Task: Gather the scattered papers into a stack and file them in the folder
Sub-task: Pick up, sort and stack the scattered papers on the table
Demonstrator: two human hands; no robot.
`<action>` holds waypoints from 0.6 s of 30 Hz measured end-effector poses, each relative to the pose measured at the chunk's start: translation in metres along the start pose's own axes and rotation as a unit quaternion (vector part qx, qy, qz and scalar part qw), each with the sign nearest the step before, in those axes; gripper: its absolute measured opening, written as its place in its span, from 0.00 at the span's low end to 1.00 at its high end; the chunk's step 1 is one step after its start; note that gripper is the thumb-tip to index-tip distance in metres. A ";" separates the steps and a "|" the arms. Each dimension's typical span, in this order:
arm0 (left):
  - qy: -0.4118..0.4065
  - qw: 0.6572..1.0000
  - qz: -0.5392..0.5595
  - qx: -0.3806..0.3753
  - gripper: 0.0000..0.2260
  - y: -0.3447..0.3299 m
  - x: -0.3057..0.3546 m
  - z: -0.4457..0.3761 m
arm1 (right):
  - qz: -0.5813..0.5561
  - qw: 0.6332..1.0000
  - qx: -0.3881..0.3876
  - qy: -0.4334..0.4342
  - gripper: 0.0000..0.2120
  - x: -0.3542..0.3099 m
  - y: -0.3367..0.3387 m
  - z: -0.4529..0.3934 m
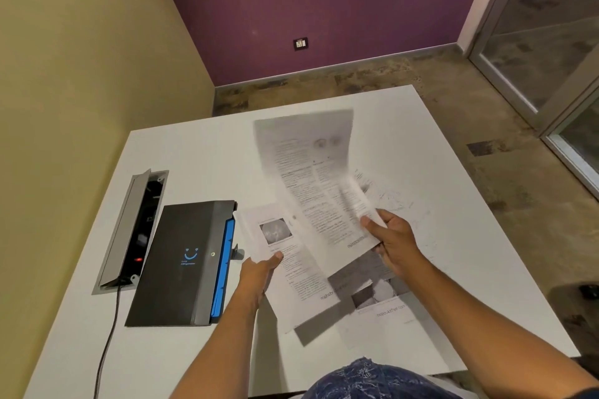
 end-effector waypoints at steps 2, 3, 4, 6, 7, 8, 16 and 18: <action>-0.003 1.000 0.015 -0.002 0.16 -0.002 0.006 0.001 | 0.105 0.994 0.009 -0.002 0.17 0.008 0.000 0.004; -0.003 1.000 0.019 -0.003 0.15 -0.003 0.010 0.002 | 0.136 0.991 0.005 -0.002 0.17 0.013 0.001 0.006; -0.001 1.000 0.020 -0.005 0.13 -0.004 0.014 0.004 | 0.157 0.988 0.002 -0.003 0.16 0.016 0.001 0.008; 0.005 1.000 0.011 0.000 0.09 -0.006 0.020 0.005 | 0.213 0.977 -0.012 -0.001 0.13 0.018 -0.001 0.013; 0.006 1.000 0.009 0.002 0.07 -0.006 0.022 0.005 | 0.245 0.969 -0.025 -0.003 0.10 0.019 -0.002 0.014; 0.003 1.000 0.011 0.004 0.05 -0.006 0.023 0.004 | 0.274 0.961 -0.042 -0.008 0.08 0.018 -0.003 0.016; -0.044 0.998 -0.013 -0.030 0.09 -0.009 0.033 0.020 | 0.345 0.935 -0.087 0.000 0.17 0.008 0.008 0.017; -0.046 0.998 -0.022 -0.041 0.11 -0.009 0.037 0.025 | 0.307 0.950 -0.052 0.022 0.22 0.007 0.009 0.015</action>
Point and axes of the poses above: each hand's wrist, its own z-axis away from the middle knuckle, its own y-axis out of the back of the hand, x = y × z, the point moved 1 cm from there along -z, towards the middle knuckle, and after that the axes turned 10 degrees about -z, right-handed, at the moved point
